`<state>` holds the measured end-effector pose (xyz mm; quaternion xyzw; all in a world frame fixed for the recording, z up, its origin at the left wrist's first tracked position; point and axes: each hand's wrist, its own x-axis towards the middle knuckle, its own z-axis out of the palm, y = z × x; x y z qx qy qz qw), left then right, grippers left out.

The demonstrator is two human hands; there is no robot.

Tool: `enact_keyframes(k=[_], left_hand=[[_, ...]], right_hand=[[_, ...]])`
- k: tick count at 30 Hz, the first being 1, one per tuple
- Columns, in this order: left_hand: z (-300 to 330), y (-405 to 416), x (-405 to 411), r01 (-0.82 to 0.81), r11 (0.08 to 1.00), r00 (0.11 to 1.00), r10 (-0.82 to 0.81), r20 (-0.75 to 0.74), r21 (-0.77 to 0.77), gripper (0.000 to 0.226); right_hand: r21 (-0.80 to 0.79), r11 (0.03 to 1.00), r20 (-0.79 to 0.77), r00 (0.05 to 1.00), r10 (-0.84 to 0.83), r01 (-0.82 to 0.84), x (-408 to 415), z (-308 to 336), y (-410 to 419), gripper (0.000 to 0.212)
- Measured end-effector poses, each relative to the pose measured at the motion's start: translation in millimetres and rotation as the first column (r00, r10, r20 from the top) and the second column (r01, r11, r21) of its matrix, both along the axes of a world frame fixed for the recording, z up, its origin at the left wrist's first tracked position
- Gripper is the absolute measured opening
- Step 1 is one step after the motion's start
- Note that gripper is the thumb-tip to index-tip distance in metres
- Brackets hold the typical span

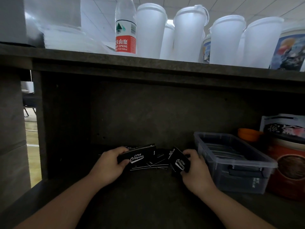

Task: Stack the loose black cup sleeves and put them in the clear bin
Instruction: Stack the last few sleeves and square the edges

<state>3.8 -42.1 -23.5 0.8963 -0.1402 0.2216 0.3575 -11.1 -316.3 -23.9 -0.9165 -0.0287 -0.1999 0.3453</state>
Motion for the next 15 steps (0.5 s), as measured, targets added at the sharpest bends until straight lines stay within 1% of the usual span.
enact_keyframes(k=[1, 3, 5, 6, 7, 8, 10, 12, 13, 14, 15], left_hand=[[1.4, -0.5, -1.0, 0.031, 0.999, 0.999, -0.032, -0.006, -0.032, 0.023], [2.8, -1.7, -2.9, 0.132, 0.99, 0.988, -0.136, -0.07, -0.057, 0.019], [1.7, -4.5, -4.6, 0.224, 0.975, 0.967, -0.222, -0.124, 0.001, 0.017], [0.9, -6.2, -4.5, 0.24, 0.97, 0.965, -0.236, -0.114, 0.025, 0.016], [-0.2, -7.4, -3.3, 0.237, 0.971, 0.968, -0.233, -0.09, 0.031, 0.016], [-1.2, -8.7, -2.6, 0.223, 0.975, 0.973, -0.222, -0.066, 0.017, 0.022], [-2.7, -10.2, -2.3, 0.191, 0.981, 0.978, -0.193, -0.076, -0.043, 0.048], [-2.8, -9.9, -2.5, 0.202, 0.976, 0.971, -0.21, -0.113, -0.082, 0.073], [-1.9, -9.9, -3.1, 0.22, 0.972, 0.966, -0.229, -0.122, -0.084, 0.077], [-1.5, -9.6, -3.5, 0.243, 0.967, 0.961, -0.25, -0.122, -0.071, 0.073], [-1.0, -9.7, -4.2, 0.268, 0.962, 0.956, -0.271, -0.116, -0.042, 0.06]], right_hand=[[0.046, 0.999, 0.064, 0.998, 0.013, -0.016, -1.3, 2.0, 0.7, 0.059], [0.139, 0.99, 0.177, 0.984, 0.008, -0.033, -3.8, 6.9, 2.7, 0.049], [0.214, 0.975, 0.241, 0.97, 0.013, -0.067, -5.7, 10.6, 2.9, 0.032], [0.246, 0.962, 0.248, 0.967, 0.053, -0.115, -7.2, 12.2, 3.4, 0.029], [0.256, 0.951, 0.243, 0.964, 0.112, -0.175, -8.5, 12.8, 4.9, 0.03], [0.254, 0.937, 0.232, 0.956, 0.18, -0.238, -10.2, 12.7, 6.6, 0.031], [0.268, 0.891, 0.182, 0.927, 0.326, -0.366, -11.3, 9.6, 10.5, 0.027], [0.308, 0.828, 0.084, 0.88, 0.467, -0.469, -12.2, 3.6, 15.1, 0.022], [0.332, 0.8, 0.038, 0.854, 0.519, -0.501, -12.4, -0.1, 17.3, 0.024], [0.348, 0.784, 0.002, 0.837, 0.548, -0.514, -12.8, -2.7, 19.7, 0.028], [0.362, 0.778, -0.018, 0.83, 0.557, -0.514, -13.4, -3.6, 22.4, 0.032]])
